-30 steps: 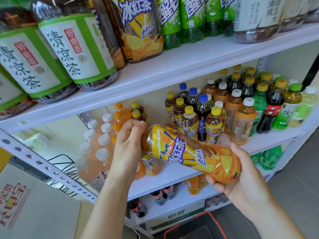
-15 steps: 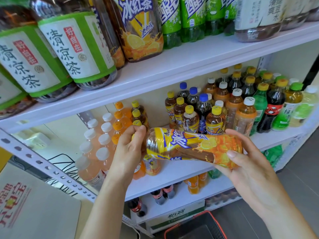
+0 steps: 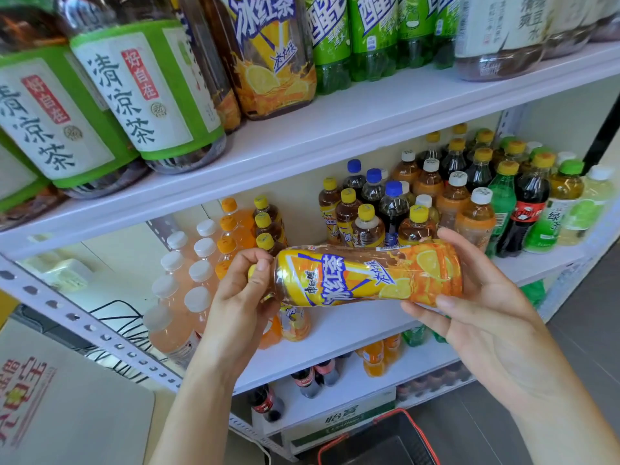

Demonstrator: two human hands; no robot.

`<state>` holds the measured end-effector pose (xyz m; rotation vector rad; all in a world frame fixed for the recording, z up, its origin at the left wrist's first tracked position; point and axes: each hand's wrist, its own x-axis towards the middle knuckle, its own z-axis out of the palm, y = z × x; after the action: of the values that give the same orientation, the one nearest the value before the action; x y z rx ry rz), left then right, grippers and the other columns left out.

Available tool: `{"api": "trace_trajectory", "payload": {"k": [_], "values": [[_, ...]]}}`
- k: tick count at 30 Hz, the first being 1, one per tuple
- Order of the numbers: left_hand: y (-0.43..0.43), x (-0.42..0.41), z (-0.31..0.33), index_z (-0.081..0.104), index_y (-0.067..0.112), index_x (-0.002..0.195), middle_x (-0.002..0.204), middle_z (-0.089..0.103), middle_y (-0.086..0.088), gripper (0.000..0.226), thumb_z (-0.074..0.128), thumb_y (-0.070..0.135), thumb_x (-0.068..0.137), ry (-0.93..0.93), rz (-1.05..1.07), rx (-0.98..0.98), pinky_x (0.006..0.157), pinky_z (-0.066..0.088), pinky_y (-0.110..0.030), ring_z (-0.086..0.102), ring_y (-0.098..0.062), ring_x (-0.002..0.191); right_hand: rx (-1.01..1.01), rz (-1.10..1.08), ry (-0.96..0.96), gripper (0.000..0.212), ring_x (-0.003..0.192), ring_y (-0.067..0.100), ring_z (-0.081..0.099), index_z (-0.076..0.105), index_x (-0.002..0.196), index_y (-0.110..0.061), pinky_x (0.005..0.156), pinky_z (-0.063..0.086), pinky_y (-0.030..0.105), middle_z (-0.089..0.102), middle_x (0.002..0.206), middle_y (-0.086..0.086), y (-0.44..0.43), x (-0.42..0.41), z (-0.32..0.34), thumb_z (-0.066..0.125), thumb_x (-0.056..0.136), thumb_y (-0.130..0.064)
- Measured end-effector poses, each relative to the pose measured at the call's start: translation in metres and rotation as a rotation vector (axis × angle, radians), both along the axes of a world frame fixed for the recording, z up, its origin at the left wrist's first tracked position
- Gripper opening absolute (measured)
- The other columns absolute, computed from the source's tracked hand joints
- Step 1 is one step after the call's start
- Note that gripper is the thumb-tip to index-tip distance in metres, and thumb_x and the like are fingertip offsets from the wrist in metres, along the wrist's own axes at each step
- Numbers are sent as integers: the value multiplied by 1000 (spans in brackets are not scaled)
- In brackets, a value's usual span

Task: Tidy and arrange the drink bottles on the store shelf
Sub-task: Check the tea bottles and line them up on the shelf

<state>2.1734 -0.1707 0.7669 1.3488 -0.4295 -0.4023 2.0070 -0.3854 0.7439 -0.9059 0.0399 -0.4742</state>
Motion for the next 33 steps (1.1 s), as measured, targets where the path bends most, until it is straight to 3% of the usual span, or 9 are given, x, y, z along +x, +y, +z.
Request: {"api": "trace_trajectory", "payload": {"k": [5, 9, 13, 18, 21, 25, 27, 30, 33], "values": [[4, -2, -3, 60, 22, 89, 77, 56, 4, 5, 55, 24, 89, -37, -48, -17, 54, 44, -18, 52, -8, 66, -63, -114, 78, 51, 108, 32, 67, 61, 123, -21, 77, 56, 48, 62, 126, 8, 10, 2, 7, 72, 74, -29], [3, -2, 0, 60, 24, 82, 70, 52, 1, 10, 59, 31, 89, 11, 25, 77, 49, 33, -26, 46, -14, 59, -92, -148, 49, 46, 107, 38, 66, 59, 118, -13, 79, 55, 56, 63, 121, 14, 13, 1, 6, 72, 75, -21], [6, -2, 5, 48, 27, 58, 53, 20, 1, 41, 61, 54, 86, 155, 30, 212, 39, 22, -11, 17, -12, 39, -160, -76, -51, 45, 109, 34, 65, 60, 117, -14, 83, 54, 55, 65, 117, 8, 11, -2, 7, 78, 75, -17], [8, -2, 3, 56, 24, 67, 50, 21, 7, 27, 60, 45, 83, 135, 15, 71, 35, 20, -12, 14, -8, 39, -134, -10, -17, 65, 112, 33, 61, 56, 128, -18, 87, 52, 56, 56, 132, 13, 8, -7, 7, 77, 67, -11], [6, -1, 1, 57, 24, 78, 59, 33, 3, 21, 64, 39, 91, 52, 23, -40, 45, 24, -20, 27, -10, 48, -122, 33, 181, 58, 112, 35, 64, 58, 130, -19, 88, 54, 53, 64, 125, 11, 9, 8, 15, 72, 74, -16], [9, 5, 7, 56, 22, 86, 80, 38, -11, 23, 65, 43, 86, -64, -10, -72, 67, 22, -45, 31, -31, 80, -325, 33, 327, 44, 126, 38, 50, 46, 134, 10, 107, 34, 42, 49, 140, 26, -5, 5, -4, 42, 102, -20], [10, 7, 9, 57, 22, 86, 84, 37, -11, 19, 65, 39, 86, -60, -42, -78, 70, 24, -45, 31, -31, 86, -488, 88, 442, 63, 99, 30, 63, 54, 128, 3, 101, 41, 48, 57, 128, 24, 9, 5, -2, 29, 95, -44], [7, 8, 10, 59, 23, 84, 80, 43, -8, 10, 62, 32, 86, -80, 10, -5, 66, 29, -38, 37, -25, 75, -261, 14, 415, 38, 62, 24, 62, 70, 107, -18, 47, 52, 39, 66, 104, 22, 18, 0, 13, 59, 85, -47], [-2, 8, 10, 63, 30, 74, 61, 53, 7, 21, 58, 36, 93, -70, 156, 161, 46, 36, -23, 48, -7, 52, -339, -15, 325, 52, 64, 26, 60, 68, 112, -22, 48, 51, 34, 59, 104, 20, 16, -6, 10, 73, 74, -57]]}}
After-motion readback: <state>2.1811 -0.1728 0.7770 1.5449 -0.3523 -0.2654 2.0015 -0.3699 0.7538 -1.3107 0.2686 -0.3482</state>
